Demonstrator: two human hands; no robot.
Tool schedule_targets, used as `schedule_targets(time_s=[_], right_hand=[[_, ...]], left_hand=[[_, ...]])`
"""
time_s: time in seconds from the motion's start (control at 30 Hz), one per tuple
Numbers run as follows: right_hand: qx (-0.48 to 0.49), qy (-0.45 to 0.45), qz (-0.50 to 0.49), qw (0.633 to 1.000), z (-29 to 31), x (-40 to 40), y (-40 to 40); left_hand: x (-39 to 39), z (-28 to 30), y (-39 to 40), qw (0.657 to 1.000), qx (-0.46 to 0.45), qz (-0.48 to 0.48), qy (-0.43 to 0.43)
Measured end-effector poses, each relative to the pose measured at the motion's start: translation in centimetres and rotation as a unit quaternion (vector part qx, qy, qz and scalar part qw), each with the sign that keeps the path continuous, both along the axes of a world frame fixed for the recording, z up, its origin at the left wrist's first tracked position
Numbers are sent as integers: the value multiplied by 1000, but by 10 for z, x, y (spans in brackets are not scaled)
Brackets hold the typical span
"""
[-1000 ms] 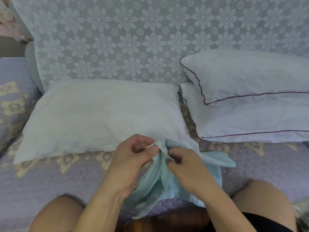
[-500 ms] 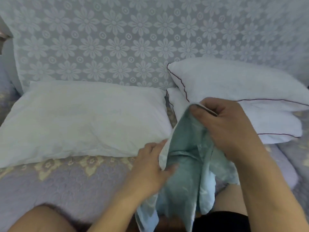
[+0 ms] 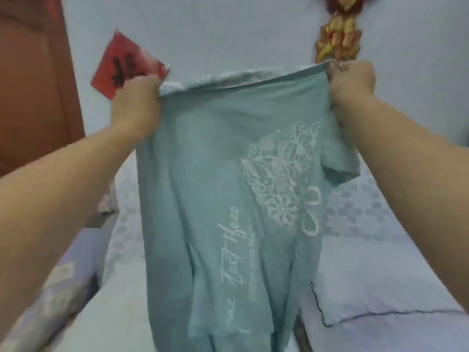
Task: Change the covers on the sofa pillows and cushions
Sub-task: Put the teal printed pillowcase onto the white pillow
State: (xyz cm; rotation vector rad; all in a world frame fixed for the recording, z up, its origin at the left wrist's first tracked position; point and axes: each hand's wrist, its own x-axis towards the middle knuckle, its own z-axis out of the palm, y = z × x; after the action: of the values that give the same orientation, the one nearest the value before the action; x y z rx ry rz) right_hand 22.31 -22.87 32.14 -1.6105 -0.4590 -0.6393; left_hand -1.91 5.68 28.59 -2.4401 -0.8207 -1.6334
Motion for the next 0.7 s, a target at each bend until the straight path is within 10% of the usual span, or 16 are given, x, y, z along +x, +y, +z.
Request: schedule_targets(time_s=[0.17, 0.3, 0.43, 0.6, 0.7], right_hand=[[108, -137, -42, 984, 95, -46, 15], [-96, -82, 73, 989, 45, -34, 26], [-411, 20, 138, 901, -86, -1, 8], [-705, 144, 214, 661, -313, -15, -27], [-653, 121, 316, 677, -410, -75, -46]], left_hand=[[-32, 143, -21, 973, -20, -86, -214], [-41, 117, -23, 937, -114, -210, -254], [-64, -4, -42, 852, -356, -384, 29], [-81, -253, -79, 708, -462, -358, 395], [-77, -377, -132, 713, -476, -329, 396]])
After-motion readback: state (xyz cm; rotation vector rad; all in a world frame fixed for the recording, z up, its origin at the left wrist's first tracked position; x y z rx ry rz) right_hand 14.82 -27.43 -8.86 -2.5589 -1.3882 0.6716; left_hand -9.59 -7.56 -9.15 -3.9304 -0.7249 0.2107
